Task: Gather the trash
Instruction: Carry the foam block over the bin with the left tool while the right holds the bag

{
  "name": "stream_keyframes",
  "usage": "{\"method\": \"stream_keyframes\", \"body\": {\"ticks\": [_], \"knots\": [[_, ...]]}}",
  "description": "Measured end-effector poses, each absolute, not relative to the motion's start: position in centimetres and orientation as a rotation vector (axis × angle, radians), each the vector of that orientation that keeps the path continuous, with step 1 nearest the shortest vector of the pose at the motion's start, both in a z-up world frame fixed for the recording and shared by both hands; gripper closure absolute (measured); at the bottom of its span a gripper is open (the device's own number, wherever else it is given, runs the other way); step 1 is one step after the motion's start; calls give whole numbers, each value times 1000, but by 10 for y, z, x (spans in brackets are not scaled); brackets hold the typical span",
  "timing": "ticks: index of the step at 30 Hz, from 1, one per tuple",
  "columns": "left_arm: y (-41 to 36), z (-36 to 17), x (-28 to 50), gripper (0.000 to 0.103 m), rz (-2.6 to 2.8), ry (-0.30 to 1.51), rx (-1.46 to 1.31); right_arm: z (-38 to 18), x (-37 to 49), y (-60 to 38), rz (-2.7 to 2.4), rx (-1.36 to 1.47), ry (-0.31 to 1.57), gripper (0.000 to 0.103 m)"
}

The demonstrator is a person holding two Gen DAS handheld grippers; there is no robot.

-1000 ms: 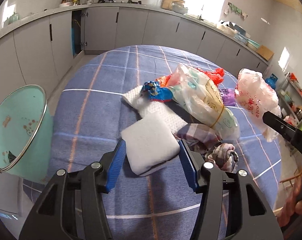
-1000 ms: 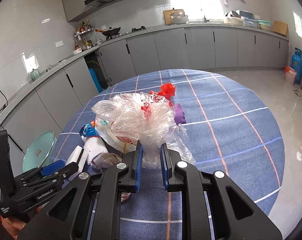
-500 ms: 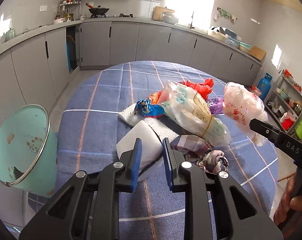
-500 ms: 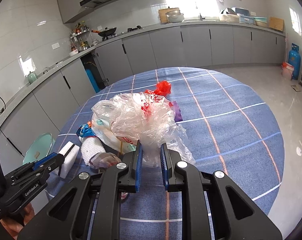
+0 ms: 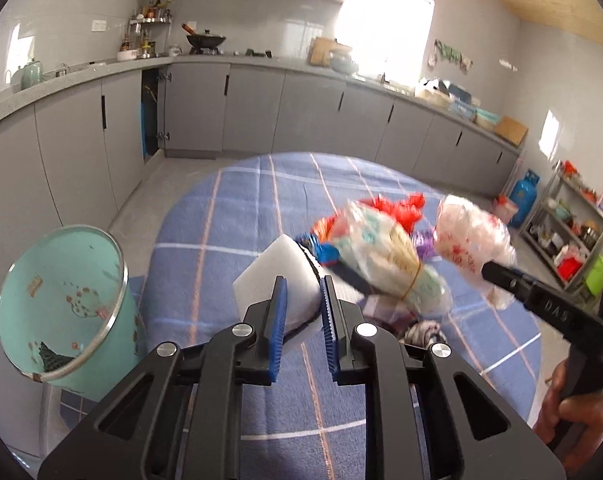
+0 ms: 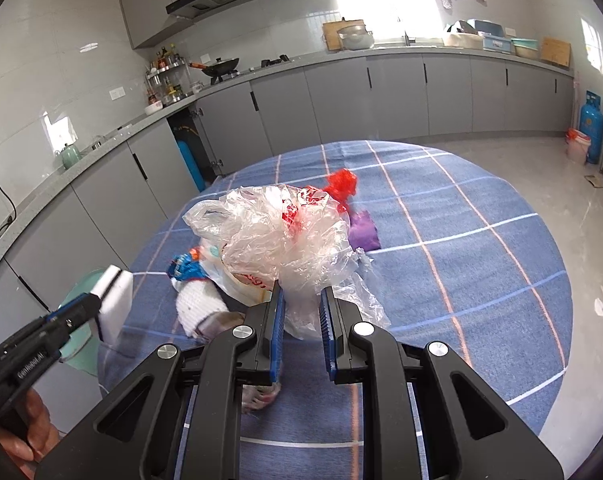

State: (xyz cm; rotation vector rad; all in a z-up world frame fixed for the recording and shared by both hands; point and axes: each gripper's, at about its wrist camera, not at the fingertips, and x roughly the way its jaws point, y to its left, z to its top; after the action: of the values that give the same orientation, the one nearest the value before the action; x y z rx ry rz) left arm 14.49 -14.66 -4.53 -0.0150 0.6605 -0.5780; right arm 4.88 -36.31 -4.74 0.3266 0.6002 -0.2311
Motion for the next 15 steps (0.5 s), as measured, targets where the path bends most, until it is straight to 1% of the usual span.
{"method": "stream_keyframes", "body": {"ticks": [7,15], "knots": [[-119,-29,153,85,-509,613,-36,-34,65,-337,-173,310,581,85],[-72,-20,166,85,-373,584,-23,-25,101,-282,-50,278,582,85]]}}
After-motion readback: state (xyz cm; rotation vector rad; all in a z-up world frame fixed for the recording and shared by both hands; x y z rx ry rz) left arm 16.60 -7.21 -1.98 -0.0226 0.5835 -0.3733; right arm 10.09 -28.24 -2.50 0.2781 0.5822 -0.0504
